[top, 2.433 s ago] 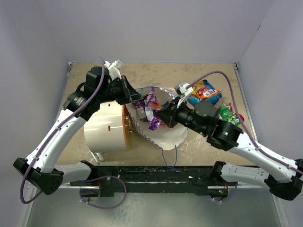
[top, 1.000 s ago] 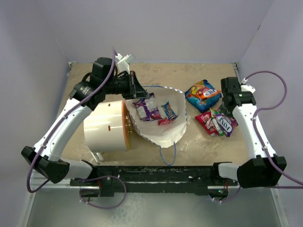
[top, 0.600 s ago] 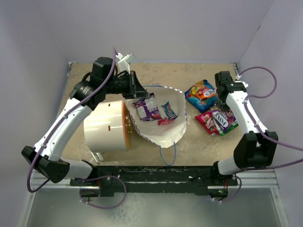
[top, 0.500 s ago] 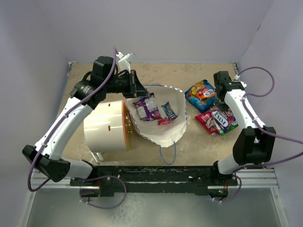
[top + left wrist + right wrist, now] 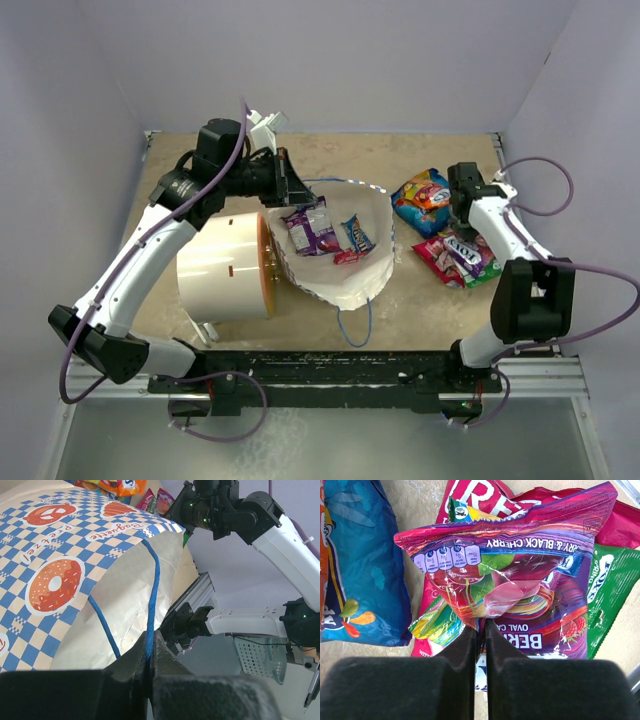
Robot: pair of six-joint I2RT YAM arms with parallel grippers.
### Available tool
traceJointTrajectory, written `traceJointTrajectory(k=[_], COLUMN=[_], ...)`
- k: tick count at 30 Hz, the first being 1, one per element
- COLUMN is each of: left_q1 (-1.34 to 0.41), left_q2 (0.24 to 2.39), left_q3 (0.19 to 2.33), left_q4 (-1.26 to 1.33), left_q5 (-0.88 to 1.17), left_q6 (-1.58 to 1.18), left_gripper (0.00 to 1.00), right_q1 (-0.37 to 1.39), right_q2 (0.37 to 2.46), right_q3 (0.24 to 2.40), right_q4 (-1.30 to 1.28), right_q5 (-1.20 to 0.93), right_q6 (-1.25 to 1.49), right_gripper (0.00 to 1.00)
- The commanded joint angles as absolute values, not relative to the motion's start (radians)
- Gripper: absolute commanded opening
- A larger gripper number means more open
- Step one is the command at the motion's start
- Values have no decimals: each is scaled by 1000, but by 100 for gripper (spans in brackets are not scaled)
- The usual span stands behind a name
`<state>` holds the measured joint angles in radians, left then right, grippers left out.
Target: Take the snacks out of the paper bag
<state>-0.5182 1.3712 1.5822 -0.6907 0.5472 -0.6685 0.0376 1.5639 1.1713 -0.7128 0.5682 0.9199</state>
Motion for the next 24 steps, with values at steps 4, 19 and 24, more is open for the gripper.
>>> traceJointTrajectory(k=[4, 19, 24], left_q1=[-514, -515, -515], left_q2=[1346, 1328, 1269], left_q3=[1605, 1560, 1456], left_q4=[-662, -577, -439], left_q5=[532, 694, 724], left_q6=[-686, -706, -810], left_gripper=[0, 0, 0], right_q1=[35, 36, 81], right_q2=[1442, 1120, 1126], right_q3=[1234, 1242, 1231], right_q4=[-751, -542, -496], right_q5=[563, -103, -372], right_q6=[886, 360, 343], right_gripper=[46, 89, 90])
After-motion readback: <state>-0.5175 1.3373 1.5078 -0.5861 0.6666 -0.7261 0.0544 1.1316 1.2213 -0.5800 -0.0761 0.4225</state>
